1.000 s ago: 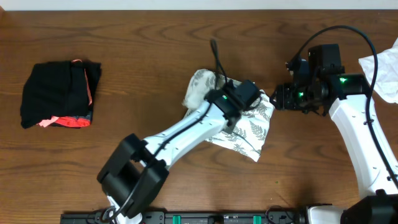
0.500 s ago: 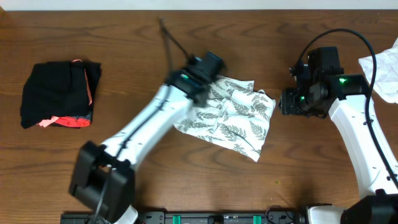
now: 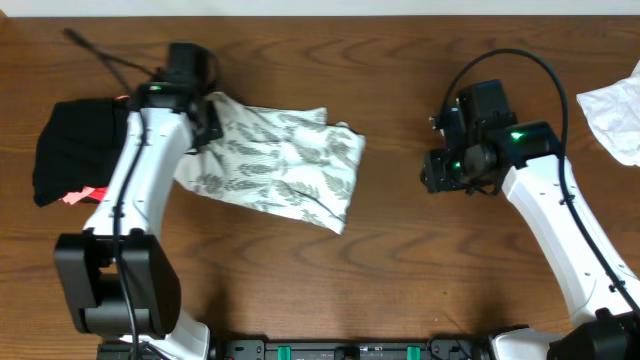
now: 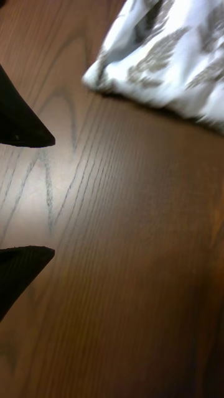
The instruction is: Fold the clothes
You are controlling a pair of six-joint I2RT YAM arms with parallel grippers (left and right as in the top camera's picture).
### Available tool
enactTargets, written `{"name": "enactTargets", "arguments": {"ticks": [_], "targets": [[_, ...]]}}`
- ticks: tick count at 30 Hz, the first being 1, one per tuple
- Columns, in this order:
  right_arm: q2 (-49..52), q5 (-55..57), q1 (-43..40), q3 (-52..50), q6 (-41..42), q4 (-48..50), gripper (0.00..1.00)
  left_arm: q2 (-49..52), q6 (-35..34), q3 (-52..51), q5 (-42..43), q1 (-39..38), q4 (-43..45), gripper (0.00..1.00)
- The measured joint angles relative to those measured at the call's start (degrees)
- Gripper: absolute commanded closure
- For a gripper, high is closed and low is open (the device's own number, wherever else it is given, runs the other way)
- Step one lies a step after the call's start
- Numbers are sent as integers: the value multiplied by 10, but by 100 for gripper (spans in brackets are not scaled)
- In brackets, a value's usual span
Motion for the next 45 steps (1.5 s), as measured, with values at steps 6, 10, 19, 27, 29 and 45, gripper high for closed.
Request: {"name": "enactTargets", "arguments": {"ticks": [6, 10, 19, 27, 29, 45], "targets": [[1, 0, 9, 0, 2, 5, 51, 0, 15, 0, 26, 31, 0, 94], [6, 0, 9, 0, 3, 5, 51, 0, 30, 0, 34, 20, 2, 94], [9, 3, 9, 0, 48, 3, 52, -29, 79, 42, -18, -207, 53, 94], [9, 6, 9, 0, 63, -2, 52, 51, 122, 61, -57, -426, 74, 94], [9, 6, 9, -1, 63, -2, 52, 108, 123, 61, -60, -445, 69, 94], [10, 43, 8, -6, 65, 4, 55, 198, 123, 55, -83, -461, -9, 94]]}}
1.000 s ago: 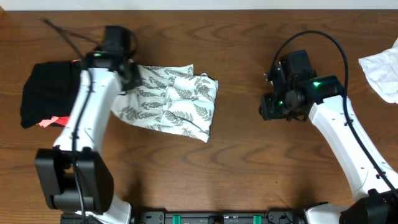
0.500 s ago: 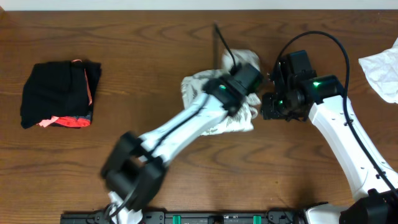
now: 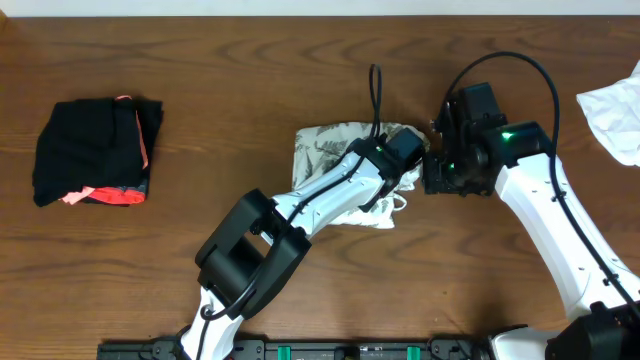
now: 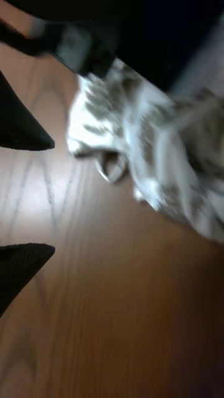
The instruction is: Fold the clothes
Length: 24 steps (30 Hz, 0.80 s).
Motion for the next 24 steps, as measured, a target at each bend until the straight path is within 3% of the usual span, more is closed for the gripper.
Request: {"name": "enactTargets", "arguments": {"ticks": [11, 17, 24], "targets": [[0, 34, -36, 0, 1, 38, 56, -88, -4, 0, -5, -7, -22, 94], [0, 36, -58, 0, 1, 34, 56, -157, -35, 0, -5, -7, -91, 94], [0, 36, -65, 0, 3, 23, 56, -157, -79, -29, -5, -7, -111, 94]]}}
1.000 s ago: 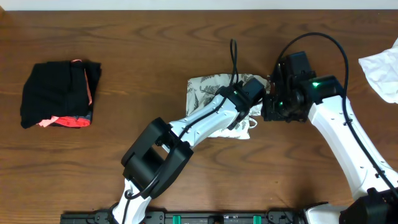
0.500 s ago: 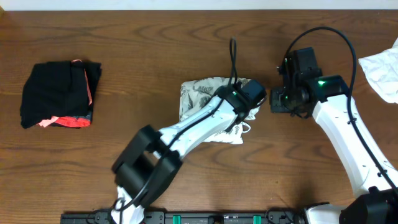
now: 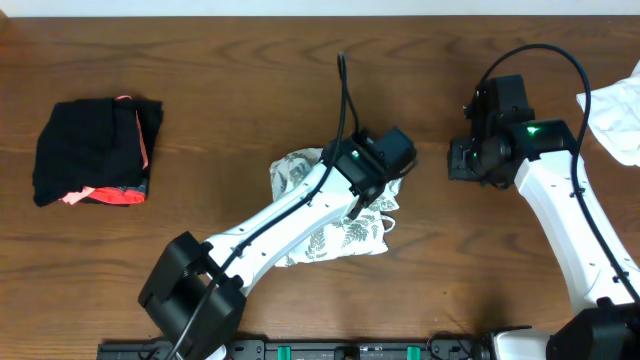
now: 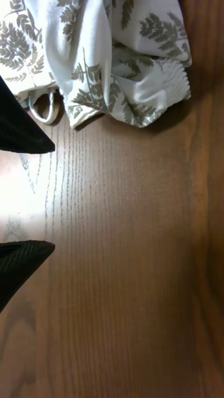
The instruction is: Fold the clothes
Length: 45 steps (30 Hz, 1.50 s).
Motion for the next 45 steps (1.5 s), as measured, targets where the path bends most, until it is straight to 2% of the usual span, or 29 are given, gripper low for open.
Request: {"name": "enactTargets", "arguments": {"ticks": [8, 10, 11, 12, 15, 16, 23, 27, 29, 31, 34, 37, 41, 45], "targets": [[0, 0, 0, 0, 0, -1, 55, 1, -17, -16, 0, 3, -20, 92], [0, 0, 0, 0, 0, 0, 55, 1, -19, -16, 0, 3, -40, 83], [0, 0, 0, 0, 0, -1, 55, 1, -19, -16, 2, 3, -49, 69], [0, 0, 0, 0, 0, -1, 55, 1, -21, -16, 5, 3, -59, 61], [0, 0, -2, 0, 0, 0, 56, 1, -26, -16, 35, 4, -67, 46], [0, 0, -3, 0, 0, 0, 55, 1, -28, -16, 48, 4, -68, 45], [0, 2, -19, 0, 0, -1, 55, 1, -29, -16, 132, 4, -75, 46], [0, 2, -25, 0, 0, 0, 55, 1, -29, -16, 159, 4, -100, 53], [0, 2, -26, 0, -3, 1, 55, 1, -27, -16, 179, 4, -115, 59], [0, 1, -27, 0, -10, 5, 56, 1, -19, -16, 209, 4, -125, 72], [0, -22, -27, 0, -47, 20, 57, 1, -2, -16, 236, 4, -130, 76], [0, -48, -27, 0, -69, 33, 63, 0, 3, -16, 224, 4, -123, 76], [0, -107, -27, 0, -89, 71, 85, -29, 3, -16, 178, 20, -82, 75], [6, -156, -17, 0, -93, 113, 87, -92, 5, -16, 141, 66, -27, 67]]}}
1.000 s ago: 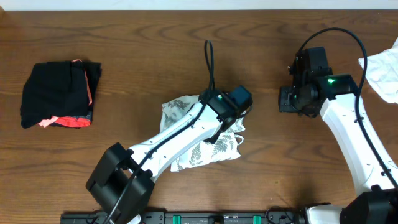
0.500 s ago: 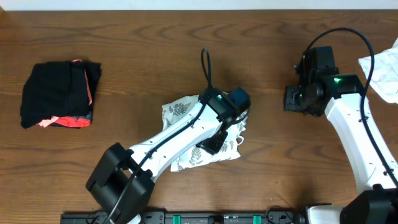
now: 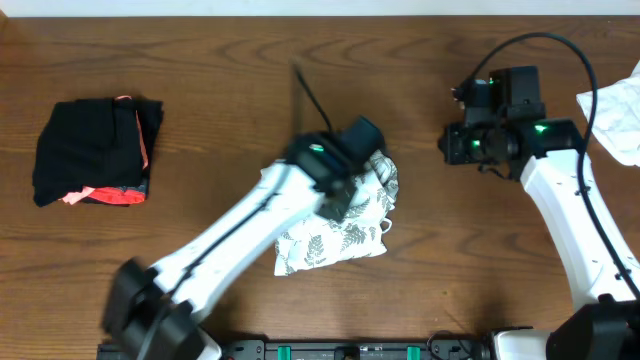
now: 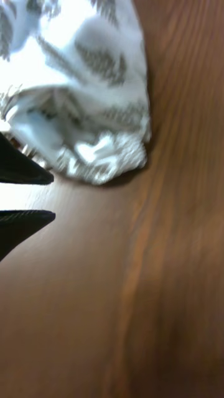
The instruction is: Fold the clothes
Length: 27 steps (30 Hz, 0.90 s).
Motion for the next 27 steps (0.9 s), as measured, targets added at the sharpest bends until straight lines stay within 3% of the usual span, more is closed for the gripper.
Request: {"name": "enactTargets", "arguments": {"ticks": [7, 12, 19, 27], "targets": [[71, -47, 75, 0, -9, 89, 88, -23, 3, 2, -14, 134, 125, 64], [138, -60, 127, 0, -10, 128, 88, 24, 12, 2, 36, 195, 139, 64], [186, -69, 174, -1, -15, 1, 94, 94, 13, 1, 165, 201, 10, 65], [188, -67, 175, -2, -25, -87, 92, 100, 13, 0, 252, 169, -130, 65]]}}
